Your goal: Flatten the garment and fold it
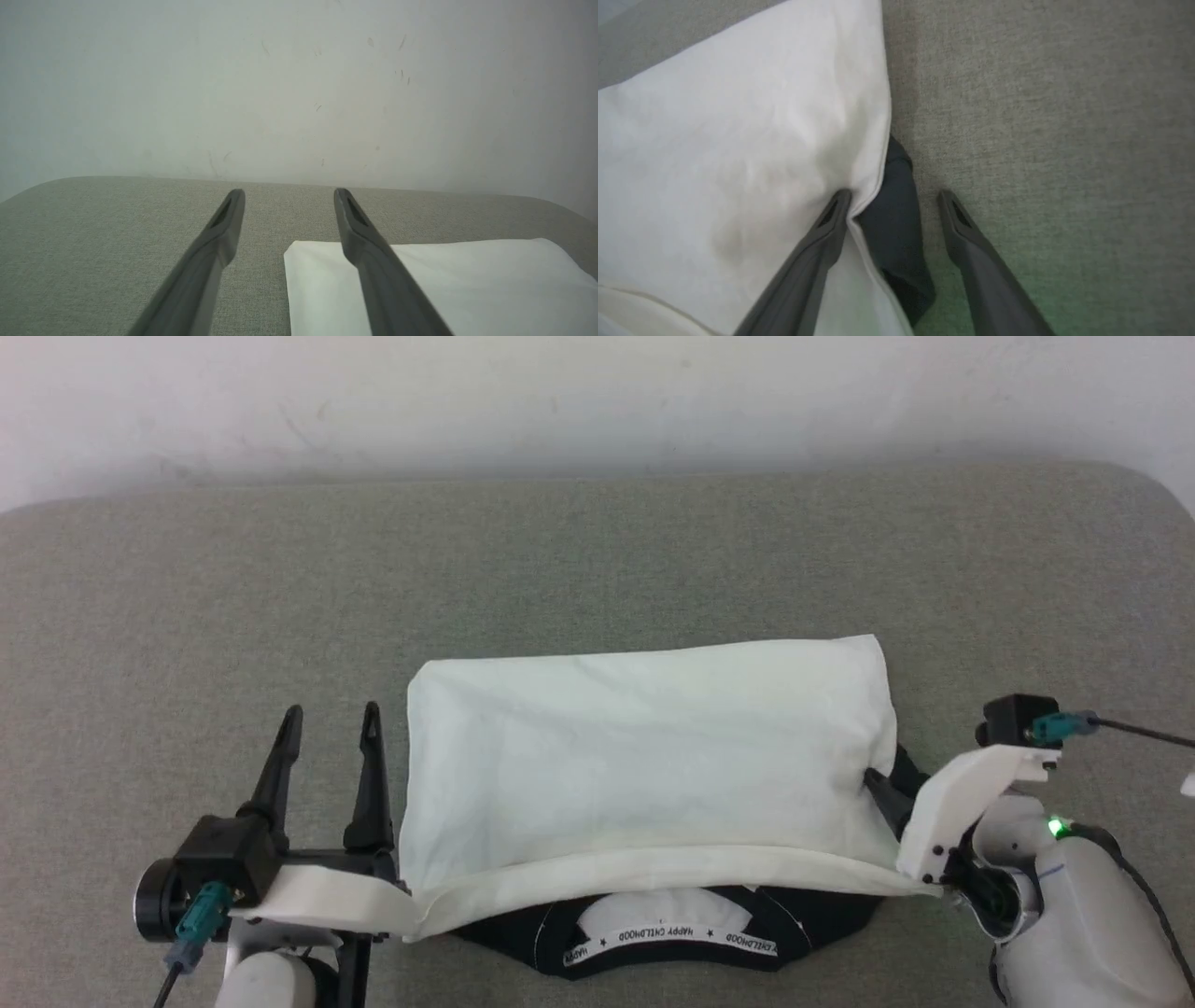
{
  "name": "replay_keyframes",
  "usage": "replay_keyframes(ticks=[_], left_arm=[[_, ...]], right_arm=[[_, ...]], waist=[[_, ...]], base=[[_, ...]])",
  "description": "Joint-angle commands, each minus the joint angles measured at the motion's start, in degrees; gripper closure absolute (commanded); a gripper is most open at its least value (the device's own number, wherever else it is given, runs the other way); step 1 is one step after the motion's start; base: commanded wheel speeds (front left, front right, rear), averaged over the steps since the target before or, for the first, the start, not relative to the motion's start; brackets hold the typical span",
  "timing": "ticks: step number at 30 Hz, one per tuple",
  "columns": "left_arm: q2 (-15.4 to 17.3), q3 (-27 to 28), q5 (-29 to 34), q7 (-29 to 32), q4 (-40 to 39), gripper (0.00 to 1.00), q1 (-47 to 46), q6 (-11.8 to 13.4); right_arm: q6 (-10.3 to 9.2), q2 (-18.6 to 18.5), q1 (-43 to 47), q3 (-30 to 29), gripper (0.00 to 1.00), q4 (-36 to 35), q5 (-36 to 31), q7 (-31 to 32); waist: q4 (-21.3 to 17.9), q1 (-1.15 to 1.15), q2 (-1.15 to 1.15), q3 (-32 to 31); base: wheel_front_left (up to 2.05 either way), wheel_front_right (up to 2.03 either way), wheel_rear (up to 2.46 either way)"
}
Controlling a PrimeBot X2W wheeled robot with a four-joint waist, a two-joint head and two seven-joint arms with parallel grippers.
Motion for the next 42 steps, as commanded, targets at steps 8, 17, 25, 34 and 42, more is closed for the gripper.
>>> replay_keyframes(ticks=[8,17,25,34,42], left_arm=[[-1.6,1.8,1.4,-0.3,1.3,0.0,-0.2,-1.8],[-2.5,3.4,2.2,-0.3,1.4,0.0,1.4,-2.8],[-3.1,4.1,2.8,-0.3,1.2,0.0,2.5,-3.3],[-3.6,4.1,3.6,-0.3,1.4,0.0,2.1,-3.9],[-4.0,4.0,3.8,-0.3,1.5,0.0,1.4,-4.1]], right_arm=[[-0.04,0.6,-1.4,4.8,1.0,4.5,3.1,2.0],[-0.04,0.6,1.7,-3.9,1.0,-2.3,-3.7,-2.5],[-0.04,0.6,5.9,-14.8,1.0,-12.0,-13.7,-2.6],[-0.04,0.6,10.6,-7.4,1.0,-29.6,-14.3,3.5],[-0.04,0.6,11.8,9.2,1.0,-45.3,-11.5,11.4]], waist=[[0.3,0.0,0.0,0.1],[-0.3,0.0,0.0,-1.3],[-1.0,0.0,0.0,-1.8],[-0.5,0.0,0.0,-1.4],[0.5,0.0,0.0,-1.0]], base=[[0.0,0.0,0.0],[0.0,0.0,0.0],[0.0,0.0,0.0],[0.0,0.0,0.0],[0.0,0.0,0.0]])
